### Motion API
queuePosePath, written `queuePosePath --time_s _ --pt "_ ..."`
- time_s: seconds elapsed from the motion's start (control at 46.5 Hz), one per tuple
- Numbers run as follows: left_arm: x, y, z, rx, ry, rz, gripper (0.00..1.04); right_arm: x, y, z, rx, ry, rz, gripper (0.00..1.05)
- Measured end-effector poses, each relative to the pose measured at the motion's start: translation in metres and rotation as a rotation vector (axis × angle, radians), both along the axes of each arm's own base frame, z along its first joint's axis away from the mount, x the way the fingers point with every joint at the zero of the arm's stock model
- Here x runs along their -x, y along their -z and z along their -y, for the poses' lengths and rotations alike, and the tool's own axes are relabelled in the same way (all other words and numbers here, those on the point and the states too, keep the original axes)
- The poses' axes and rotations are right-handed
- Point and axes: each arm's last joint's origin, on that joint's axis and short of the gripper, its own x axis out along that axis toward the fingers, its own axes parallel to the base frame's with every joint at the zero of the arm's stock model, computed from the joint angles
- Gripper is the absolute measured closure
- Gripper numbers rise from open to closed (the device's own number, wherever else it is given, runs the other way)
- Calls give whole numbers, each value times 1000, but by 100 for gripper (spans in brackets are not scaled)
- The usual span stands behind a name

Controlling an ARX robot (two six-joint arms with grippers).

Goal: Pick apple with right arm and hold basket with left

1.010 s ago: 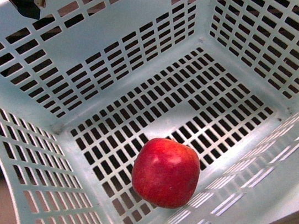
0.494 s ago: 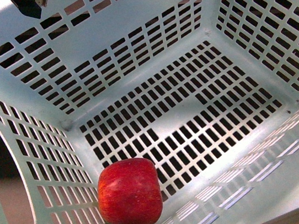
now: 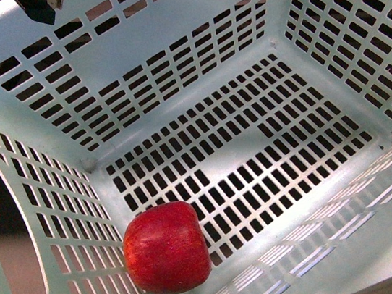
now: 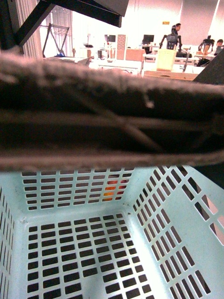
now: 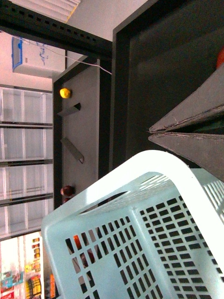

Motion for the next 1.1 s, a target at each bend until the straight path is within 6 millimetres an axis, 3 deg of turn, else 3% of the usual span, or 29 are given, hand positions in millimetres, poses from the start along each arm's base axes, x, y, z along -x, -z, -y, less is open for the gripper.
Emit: queuePosePath --time_s 0.279,0.645,0.709,0.838,1.096 --pt "0 0 0 0 0 0 99 12 3 0 0 0 -10 103" --pt "0 0 0 1 0 0 99 13 3 0 0 0 -5 102" --pt "0 0 0 0 0 0 99 13 3 0 0 0 -6 93" --pt "0 0 0 0 0 0 99 13 3 0 0 0 -6 63" --pt "0 0 0 1 1 0 99 13 3 0 0 0 -5 21"
